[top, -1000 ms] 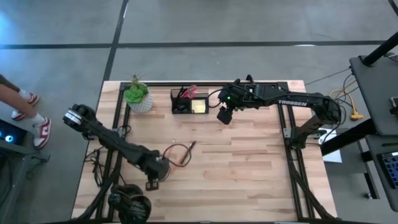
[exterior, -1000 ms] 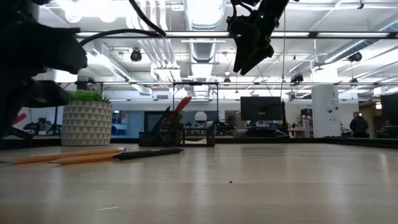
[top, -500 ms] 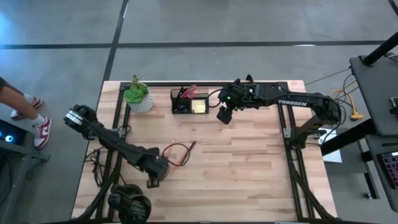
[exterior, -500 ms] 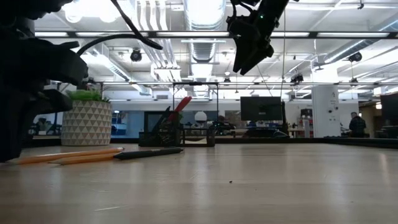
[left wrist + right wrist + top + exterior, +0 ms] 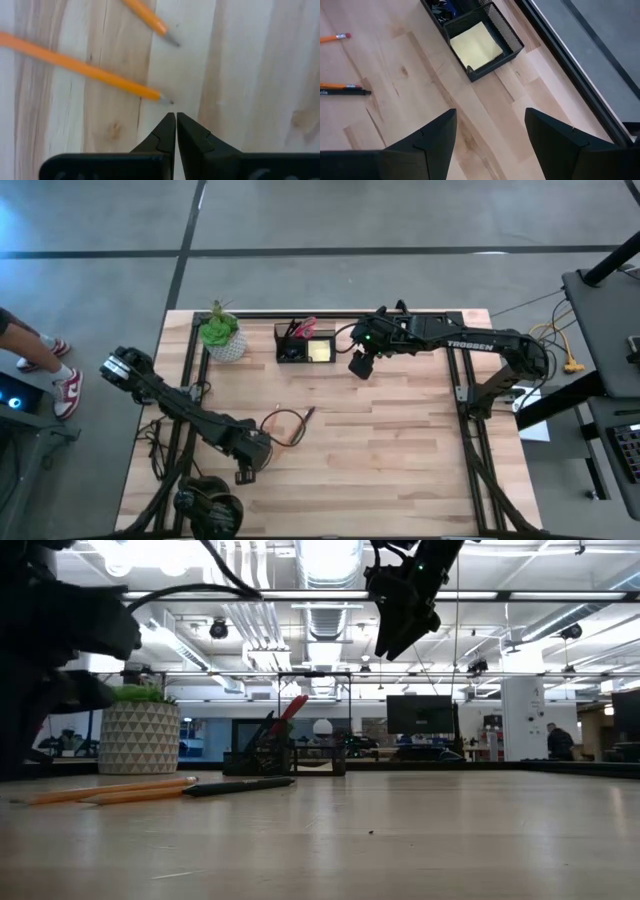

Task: Pick and place office supplies into organizer
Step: Put the top pencil into the top left section of the black desk organizer

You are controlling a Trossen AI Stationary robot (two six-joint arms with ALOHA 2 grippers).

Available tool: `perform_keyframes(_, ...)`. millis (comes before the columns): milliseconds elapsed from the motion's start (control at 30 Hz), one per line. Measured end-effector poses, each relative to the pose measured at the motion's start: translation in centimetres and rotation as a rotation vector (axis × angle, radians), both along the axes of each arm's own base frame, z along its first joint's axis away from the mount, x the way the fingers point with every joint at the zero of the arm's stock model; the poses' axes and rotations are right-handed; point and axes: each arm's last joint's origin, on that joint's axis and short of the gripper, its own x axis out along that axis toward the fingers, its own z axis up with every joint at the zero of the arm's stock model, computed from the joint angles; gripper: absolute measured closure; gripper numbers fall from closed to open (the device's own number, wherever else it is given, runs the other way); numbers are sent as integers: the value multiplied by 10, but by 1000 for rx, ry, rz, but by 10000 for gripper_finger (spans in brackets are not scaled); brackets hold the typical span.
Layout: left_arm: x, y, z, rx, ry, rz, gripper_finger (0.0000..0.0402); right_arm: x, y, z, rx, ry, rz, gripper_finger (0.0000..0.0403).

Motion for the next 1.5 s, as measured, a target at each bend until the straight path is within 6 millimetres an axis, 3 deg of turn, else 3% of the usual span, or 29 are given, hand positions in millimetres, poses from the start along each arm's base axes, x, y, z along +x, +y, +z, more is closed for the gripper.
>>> perform_keyframes(233, 7, -4, 2, -8, -82, -32, 402, 0, 0, 0, -9, 2, -5, 172)
perform_keyframes(500, 4, -1, -10, 30, -45, -42, 402, 0, 0, 0, -8, 4, -5, 172)
perform_keyframes(900, 3, 1, -14, 69, -63, -23, 402, 0, 0, 0, -7, 5, -5, 172)
perform_keyframes(1167, 12, -3, -22, 46, -103, -13, 402, 0, 0, 0, 5, 0, -4, 172)
perform_keyframes(1333, 13, -3, -25, 46, -100, -14, 402, 1, -2, 2, 145, -65, -15, 172)
perform_keyframes(1500, 12, -3, -26, 48, -97, -15, 402, -4, -18, 1, 436, -140, 33, 172)
